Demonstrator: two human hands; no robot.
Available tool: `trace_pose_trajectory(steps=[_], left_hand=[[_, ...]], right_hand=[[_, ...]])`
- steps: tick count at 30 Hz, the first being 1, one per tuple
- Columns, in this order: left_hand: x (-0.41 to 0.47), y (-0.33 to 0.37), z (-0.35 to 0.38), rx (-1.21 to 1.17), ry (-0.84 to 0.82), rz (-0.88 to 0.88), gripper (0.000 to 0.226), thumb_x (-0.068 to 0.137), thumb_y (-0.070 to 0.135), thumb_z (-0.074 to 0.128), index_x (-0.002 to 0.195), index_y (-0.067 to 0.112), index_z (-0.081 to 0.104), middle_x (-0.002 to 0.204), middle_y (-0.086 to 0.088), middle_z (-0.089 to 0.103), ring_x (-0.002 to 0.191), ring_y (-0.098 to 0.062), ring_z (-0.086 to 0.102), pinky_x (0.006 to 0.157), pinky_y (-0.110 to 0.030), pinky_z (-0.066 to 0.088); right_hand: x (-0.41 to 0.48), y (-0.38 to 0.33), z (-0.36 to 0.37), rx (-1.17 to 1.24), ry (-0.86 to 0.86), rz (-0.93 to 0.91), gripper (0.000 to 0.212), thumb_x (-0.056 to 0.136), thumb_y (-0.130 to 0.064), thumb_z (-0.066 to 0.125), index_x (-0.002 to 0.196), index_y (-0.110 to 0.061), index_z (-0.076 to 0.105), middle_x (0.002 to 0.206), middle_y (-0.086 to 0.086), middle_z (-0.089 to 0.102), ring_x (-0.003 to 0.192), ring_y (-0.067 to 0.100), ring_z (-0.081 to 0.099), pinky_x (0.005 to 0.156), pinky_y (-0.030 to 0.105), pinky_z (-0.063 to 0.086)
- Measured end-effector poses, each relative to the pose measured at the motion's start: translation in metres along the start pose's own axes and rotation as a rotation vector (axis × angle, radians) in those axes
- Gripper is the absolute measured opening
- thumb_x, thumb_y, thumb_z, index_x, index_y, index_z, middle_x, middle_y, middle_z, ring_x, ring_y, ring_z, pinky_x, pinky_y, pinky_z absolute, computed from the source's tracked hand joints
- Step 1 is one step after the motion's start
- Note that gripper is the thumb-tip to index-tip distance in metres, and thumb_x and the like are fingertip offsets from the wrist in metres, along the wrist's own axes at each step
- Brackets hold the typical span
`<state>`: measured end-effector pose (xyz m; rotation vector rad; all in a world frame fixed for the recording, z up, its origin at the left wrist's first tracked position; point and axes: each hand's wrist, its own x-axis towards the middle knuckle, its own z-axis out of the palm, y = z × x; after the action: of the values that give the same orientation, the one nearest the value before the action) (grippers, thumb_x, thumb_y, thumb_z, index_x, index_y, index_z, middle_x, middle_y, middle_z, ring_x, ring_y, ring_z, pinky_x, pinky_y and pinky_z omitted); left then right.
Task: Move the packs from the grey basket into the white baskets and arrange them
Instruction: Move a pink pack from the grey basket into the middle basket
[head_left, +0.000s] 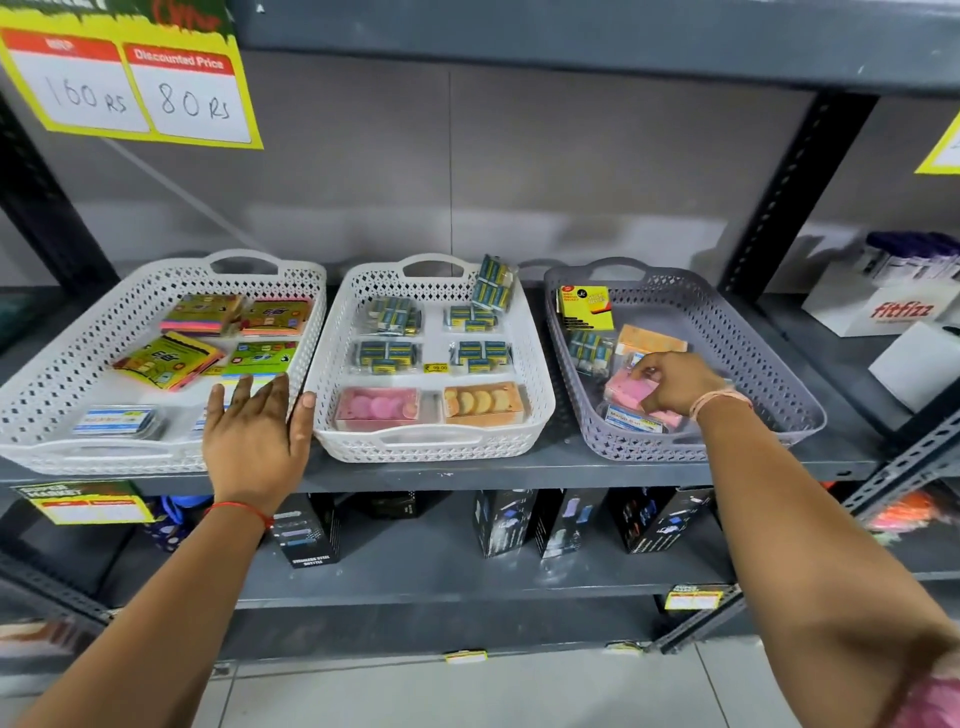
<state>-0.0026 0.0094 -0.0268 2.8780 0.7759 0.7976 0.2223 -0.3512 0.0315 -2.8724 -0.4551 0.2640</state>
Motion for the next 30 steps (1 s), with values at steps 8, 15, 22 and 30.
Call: trace_pose_trajectory(steps=[8, 15, 22, 30], left_hand=[[-0.006, -0.029, -0.011, -0.003, 0.055, -0.085, 0.073, 0.090, 0.049, 0.014, 0.122, -0.004, 0.054, 0.122, -0.027, 0.058, 0.131, -0.042, 0.034, 0.110, -0.028, -0.018], [-0.006, -0.034, -0.007, -0.027, 0.013, -0.040, 0.067, 0.091, 0.045, 0.016, 0.120, 0.002, 0.058, 0.120, -0.020, 0.062, 0.129, -0.038, 0.040, 0.110, -0.046, 0.017], [-0.006, -0.034, -0.010, -0.072, 0.019, -0.041, 0.078, 0.094, 0.051, 0.003, 0.116, 0.004, 0.062, 0.116, -0.017, 0.065, 0.125, -0.036, 0.045, 0.105, -0.041, 0.021], [-0.007, -0.033, -0.009, -0.092, 0.000, -0.043, 0.077, 0.094, 0.052, 0.005, 0.114, 0.005, 0.063, 0.114, -0.016, 0.067, 0.124, -0.036, 0.046, 0.104, -0.046, 0.027]], right_hand=[[-0.007, -0.065, -0.050, 0.264, 0.244, -0.183, 0.052, 0.069, -0.002, 0.075, 0.118, -0.007, 0.061, 0.121, 0.010, 0.064, 0.105, 0.022, 0.057, 0.091, 0.024, 0.037], [-0.012, -0.206, 0.000, 0.486, -0.087, -0.502, 0.055, 0.067, -0.005, 0.078, 0.119, -0.013, 0.061, 0.122, 0.003, 0.063, 0.104, 0.015, 0.056, 0.101, 0.030, 0.045], [-0.003, -0.249, 0.057, 0.253, -0.248, -0.584, 0.053, 0.069, -0.004, 0.078, 0.119, -0.010, 0.062, 0.127, 0.010, 0.062, 0.115, 0.024, 0.058, 0.103, 0.033, 0.043], [0.001, -0.246, 0.064, 0.229, -0.245, -0.589, 0.053, 0.071, -0.008, 0.077, 0.121, -0.015, 0.062, 0.133, 0.008, 0.058, 0.121, 0.023, 0.054, 0.101, 0.028, 0.041]])
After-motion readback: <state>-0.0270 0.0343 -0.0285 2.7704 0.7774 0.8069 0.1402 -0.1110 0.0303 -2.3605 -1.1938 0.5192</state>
